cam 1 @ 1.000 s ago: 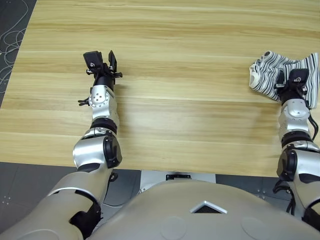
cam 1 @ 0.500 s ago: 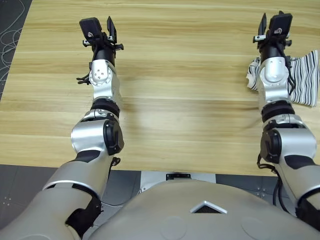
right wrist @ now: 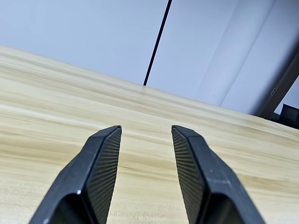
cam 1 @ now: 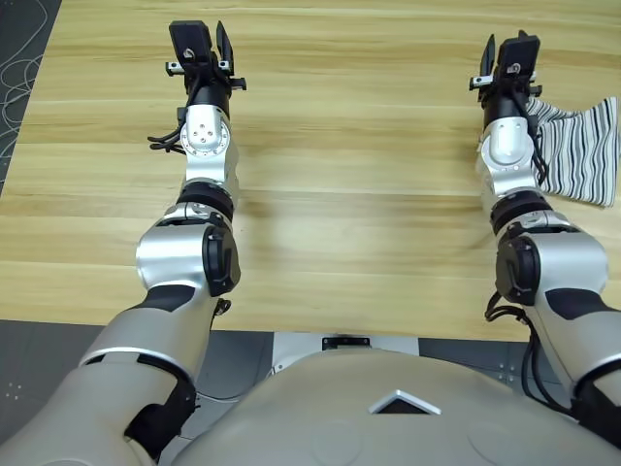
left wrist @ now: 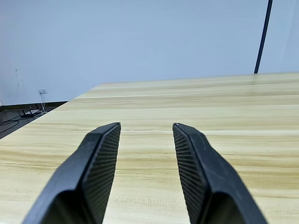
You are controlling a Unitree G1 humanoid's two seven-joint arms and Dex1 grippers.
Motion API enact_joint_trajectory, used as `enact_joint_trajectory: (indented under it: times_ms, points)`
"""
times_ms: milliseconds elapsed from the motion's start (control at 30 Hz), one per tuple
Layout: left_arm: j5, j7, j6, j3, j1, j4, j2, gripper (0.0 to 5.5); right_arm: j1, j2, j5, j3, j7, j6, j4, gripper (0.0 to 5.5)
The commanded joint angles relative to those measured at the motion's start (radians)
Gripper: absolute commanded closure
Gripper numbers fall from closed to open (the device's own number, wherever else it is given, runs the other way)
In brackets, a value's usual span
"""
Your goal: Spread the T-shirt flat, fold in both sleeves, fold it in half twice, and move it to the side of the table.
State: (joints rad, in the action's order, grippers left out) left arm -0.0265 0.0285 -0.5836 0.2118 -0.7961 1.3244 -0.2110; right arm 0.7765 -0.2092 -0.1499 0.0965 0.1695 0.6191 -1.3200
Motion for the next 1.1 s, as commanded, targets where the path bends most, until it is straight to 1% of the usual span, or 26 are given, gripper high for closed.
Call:
enact_joint_trajectory:
  times_ms: [33,667,867,1100]
  points:
    - [-0.013,0.008,0.012,0.0,-0.009,0.011,-0.005,3.43,0.016,-0.001,0.0,0.006,0.007,-0.012,-0.008,3.51]
    - [-0.011,-0.02,0.046,-0.002,-0.036,0.018,0.033,3.43,-0.013,-0.027,0.015,0.043,0.02,-0.01,-0.007,3.51]
    - [-0.008,-0.023,0.049,0.004,-0.035,0.018,0.032,3.43,-0.011,-0.03,0.037,0.072,0.005,-0.029,-0.009,3.51]
    - [-0.005,-0.027,0.059,0.009,-0.043,0.019,0.033,3.43,-0.006,-0.031,0.039,0.077,0.0,-0.032,-0.009,3.51]
